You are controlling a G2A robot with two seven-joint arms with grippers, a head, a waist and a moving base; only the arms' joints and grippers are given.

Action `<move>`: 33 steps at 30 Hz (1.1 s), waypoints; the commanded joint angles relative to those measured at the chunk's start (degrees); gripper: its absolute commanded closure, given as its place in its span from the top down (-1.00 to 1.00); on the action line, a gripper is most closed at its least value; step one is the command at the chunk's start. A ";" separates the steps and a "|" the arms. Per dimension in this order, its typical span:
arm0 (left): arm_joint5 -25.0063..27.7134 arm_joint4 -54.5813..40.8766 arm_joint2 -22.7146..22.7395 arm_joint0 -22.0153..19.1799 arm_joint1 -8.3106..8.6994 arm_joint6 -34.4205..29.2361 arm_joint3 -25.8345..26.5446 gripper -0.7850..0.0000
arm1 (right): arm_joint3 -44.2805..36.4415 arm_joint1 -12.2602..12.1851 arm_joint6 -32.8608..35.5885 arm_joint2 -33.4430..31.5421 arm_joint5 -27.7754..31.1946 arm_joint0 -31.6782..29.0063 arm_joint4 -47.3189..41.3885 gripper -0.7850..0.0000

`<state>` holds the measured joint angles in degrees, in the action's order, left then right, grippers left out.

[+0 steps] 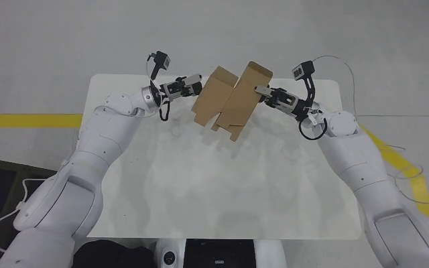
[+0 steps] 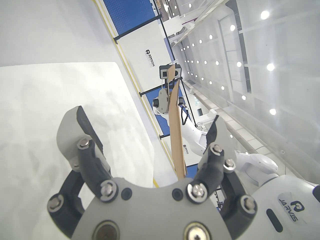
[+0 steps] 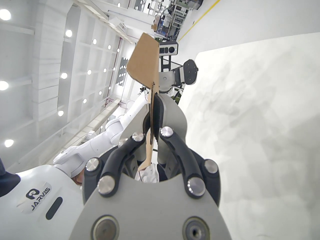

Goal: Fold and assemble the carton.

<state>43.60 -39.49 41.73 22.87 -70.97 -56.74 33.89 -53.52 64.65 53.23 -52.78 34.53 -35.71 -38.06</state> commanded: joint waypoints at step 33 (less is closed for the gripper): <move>-2.17 1.35 5.84 4.93 -0.63 -3.71 6.88 -1.00 | -6.59 -0.47 -2.58 -7.08 -6.37 -6.37 4.04 1.00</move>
<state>41.47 -38.01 47.30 27.87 -71.60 -60.35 40.80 -60.18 64.16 50.45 -59.75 28.37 -42.08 -33.92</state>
